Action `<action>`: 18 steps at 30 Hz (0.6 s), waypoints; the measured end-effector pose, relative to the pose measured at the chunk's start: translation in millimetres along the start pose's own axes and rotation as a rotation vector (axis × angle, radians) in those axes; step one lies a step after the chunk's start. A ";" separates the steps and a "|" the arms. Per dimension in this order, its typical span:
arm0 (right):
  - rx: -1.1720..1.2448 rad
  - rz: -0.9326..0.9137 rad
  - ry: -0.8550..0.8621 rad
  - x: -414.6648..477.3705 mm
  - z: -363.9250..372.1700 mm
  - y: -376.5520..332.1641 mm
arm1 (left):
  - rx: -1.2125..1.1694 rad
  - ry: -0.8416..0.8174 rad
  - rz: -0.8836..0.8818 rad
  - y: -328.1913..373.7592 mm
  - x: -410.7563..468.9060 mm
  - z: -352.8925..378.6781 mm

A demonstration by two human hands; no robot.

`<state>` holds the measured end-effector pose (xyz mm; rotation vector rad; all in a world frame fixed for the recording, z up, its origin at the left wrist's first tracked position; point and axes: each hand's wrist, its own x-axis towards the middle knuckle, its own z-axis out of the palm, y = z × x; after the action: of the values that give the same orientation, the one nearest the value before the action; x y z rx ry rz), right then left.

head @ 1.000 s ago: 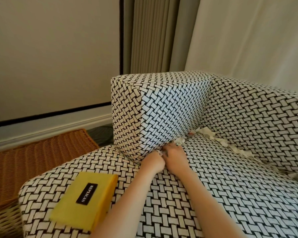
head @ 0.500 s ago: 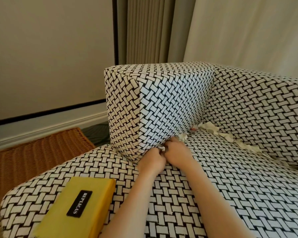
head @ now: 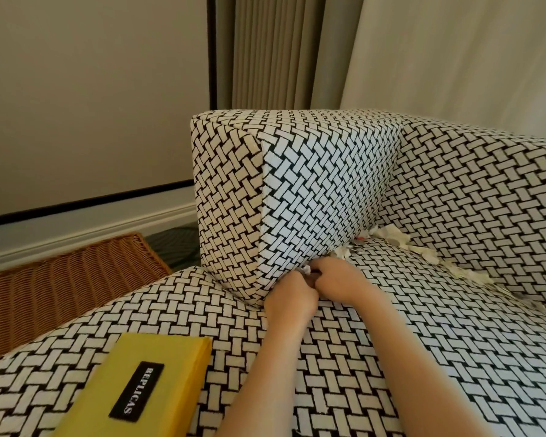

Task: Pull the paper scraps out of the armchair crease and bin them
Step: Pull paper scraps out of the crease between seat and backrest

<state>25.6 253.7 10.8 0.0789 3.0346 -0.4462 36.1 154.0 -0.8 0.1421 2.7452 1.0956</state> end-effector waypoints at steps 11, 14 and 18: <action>0.228 -0.087 0.054 -2.0 -3.1 14.1 | -0.055 0.144 0.056 -2.5 -0.8 2.7; 0.350 -0.116 0.099 -5.0 -4.6 18.1 | -0.061 0.182 0.118 -3.2 -1.8 4.0; 0.517 -0.117 0.096 -9.3 -8.8 22.9 | -0.087 0.243 0.202 -1.7 -3.5 5.0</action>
<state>35.7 277.8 13.4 -0.0513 2.9362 -1.2573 40.5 155.6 -5.1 0.2992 2.9400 1.3655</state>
